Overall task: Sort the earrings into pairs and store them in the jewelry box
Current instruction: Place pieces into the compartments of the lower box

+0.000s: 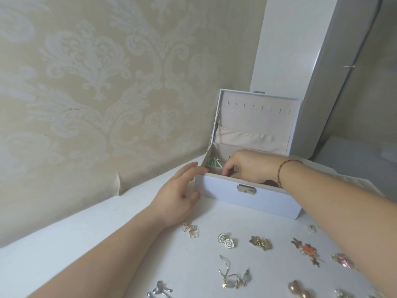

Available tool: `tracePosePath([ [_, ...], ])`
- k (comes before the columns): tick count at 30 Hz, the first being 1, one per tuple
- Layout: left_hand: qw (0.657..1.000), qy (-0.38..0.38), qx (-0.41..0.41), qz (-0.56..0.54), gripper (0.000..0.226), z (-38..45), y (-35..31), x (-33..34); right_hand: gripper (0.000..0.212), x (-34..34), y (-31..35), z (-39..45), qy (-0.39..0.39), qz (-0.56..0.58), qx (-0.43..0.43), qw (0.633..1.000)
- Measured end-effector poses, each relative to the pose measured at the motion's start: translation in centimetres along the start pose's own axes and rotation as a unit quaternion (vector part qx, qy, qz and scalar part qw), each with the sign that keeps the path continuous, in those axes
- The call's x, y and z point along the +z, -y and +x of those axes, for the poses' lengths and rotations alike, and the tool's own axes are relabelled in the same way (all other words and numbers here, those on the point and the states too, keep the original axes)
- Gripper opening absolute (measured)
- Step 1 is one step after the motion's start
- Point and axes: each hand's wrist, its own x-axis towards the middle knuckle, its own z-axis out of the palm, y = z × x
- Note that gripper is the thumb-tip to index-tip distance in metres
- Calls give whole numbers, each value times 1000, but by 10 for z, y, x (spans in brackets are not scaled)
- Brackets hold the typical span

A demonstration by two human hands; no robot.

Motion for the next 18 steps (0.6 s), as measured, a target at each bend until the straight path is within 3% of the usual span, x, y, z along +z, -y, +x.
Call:
tracePosePath([
  [5, 1000, 1, 19, -20, 47, 1, -3, 1, 35, -3, -11, -13, -24, 62, 0, 998],
  [7, 999, 0, 14, -30, 45, 0, -3, 1, 25, -3, -16, -26, -39, 57, 6, 998],
  [9, 999, -1, 9, -34, 44, 1, -2, 2, 13, 1, -21, -43, -98, 23, 5, 995],
  [12, 999, -6, 11, -38, 43, 1, -2, 2, 13, 15, -17, -78, -232, -20, -37, 972],
  [14, 999, -4, 13, -44, 42, 2, -2, 3, 12, 27, -3, -100, -276, -33, -77, 957],
  [16, 999, -2, 18, -46, 41, 1, 0, 3, 9, 36, 16, -114, -265, -40, -97, 958],
  [18, 999, -5, 19, -42, 40, 2, 0, 3, 14, 44, 31, -119, -193, -28, -79, 978],
])
